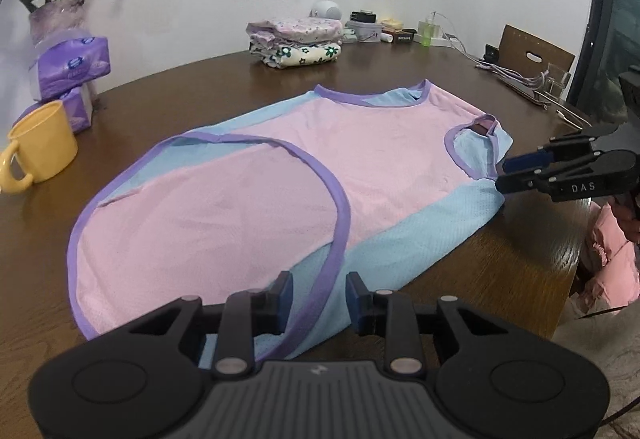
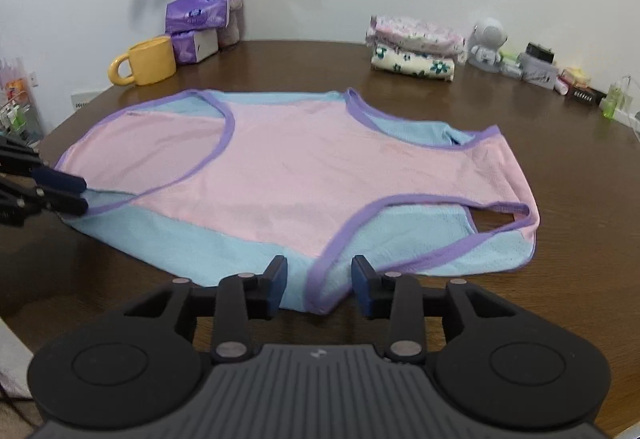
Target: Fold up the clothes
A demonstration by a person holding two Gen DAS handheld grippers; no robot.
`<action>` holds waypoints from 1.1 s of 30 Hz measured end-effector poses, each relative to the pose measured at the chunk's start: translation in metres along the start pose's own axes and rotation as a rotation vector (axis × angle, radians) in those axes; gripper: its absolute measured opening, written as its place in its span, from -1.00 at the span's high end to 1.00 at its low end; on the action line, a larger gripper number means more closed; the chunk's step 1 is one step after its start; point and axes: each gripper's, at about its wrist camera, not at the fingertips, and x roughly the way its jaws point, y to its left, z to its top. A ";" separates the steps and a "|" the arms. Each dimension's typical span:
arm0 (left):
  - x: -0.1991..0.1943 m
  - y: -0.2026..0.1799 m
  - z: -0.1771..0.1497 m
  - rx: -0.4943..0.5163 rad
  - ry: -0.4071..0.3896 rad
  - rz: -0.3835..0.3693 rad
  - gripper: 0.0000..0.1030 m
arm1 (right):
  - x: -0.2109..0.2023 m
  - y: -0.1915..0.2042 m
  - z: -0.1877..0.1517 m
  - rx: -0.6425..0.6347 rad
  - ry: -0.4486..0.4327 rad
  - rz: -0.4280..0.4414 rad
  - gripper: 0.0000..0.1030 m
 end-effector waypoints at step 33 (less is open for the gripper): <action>-0.004 -0.012 -0.006 -0.216 -0.165 0.054 -0.54 | -0.009 -0.050 -0.002 0.130 -0.068 0.121 0.11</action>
